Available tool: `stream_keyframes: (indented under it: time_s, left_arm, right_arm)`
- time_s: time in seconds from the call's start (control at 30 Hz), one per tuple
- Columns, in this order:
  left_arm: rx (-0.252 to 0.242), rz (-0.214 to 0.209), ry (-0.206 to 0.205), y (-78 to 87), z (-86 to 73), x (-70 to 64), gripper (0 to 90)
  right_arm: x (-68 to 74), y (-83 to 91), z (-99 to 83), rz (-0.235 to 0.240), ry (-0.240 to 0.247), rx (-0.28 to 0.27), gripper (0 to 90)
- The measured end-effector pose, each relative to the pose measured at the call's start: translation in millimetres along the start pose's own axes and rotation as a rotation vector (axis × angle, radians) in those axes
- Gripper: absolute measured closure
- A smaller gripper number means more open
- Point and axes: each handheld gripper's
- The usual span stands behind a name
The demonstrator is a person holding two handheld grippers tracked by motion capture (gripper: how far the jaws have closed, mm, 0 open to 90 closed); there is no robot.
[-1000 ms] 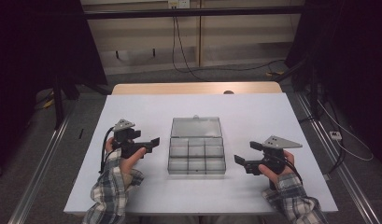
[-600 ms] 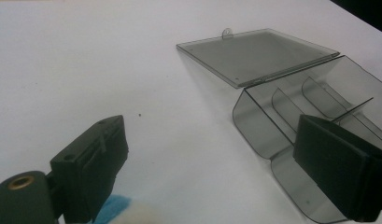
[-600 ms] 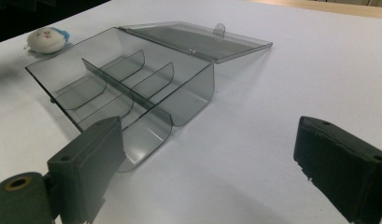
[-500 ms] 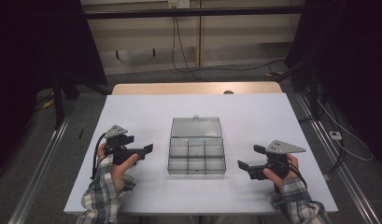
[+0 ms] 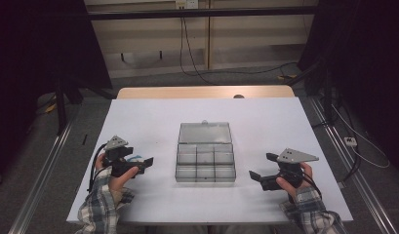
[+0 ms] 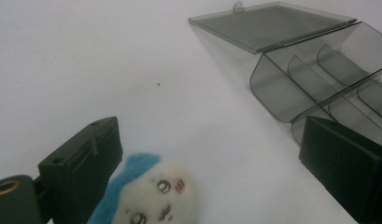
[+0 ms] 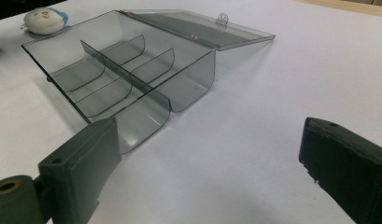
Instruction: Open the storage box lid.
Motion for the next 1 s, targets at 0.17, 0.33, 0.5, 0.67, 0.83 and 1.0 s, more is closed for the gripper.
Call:
stream_keyframes:
  time_s: [0.17, 0.33, 0.5, 0.67, 0.83, 1.0]
  left_arm:
    - [0.022, 0.027, -0.009, 0.5, -4.6, 8.4, 6.9]
    - [0.065, 0.033, -0.016, -3.1, -10.8, 13.4, 10.1]
    - [0.087, 0.031, -0.034, -6.9, -16.1, 15.6, 13.6]
    - [0.117, 0.06, -0.051, -8.6, -18.6, 16.5, 15.5]
    - [0.139, 0.089, -0.056, -9.3, -21.3, 19.6, 17.8]
    - [0.152, 0.083, -0.053, -10.8, -22.7, 19.6, 20.0]
  right_arm:
    - [1.5, -0.7, 0.7, 0.003, 0.006, -0.001, 5.3]
    - [1.5, -1.5, 0.9, 0.007, 0.008, -0.002, 5.5]
    - [1.7, -2.0, 0.6, 0.011, 0.009, 0.005, 6.0]
    - [1.5, -1.9, 1.1, 0.017, 0.01, 0.004, 6.3]
    - [2.5, -2.4, 1.3, 0.023, 0.008, 0.005, 6.4]
    - [2.3, -2.2, 1.6, 0.026, 0.01, 0.004, 6.5]
Point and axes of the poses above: each handheld gripper's, and its own axes: y roughly backward along the jaws, z roughly out of its top, x roughly to its left, and after that the axes turned 10 degrees about -x, right-handed
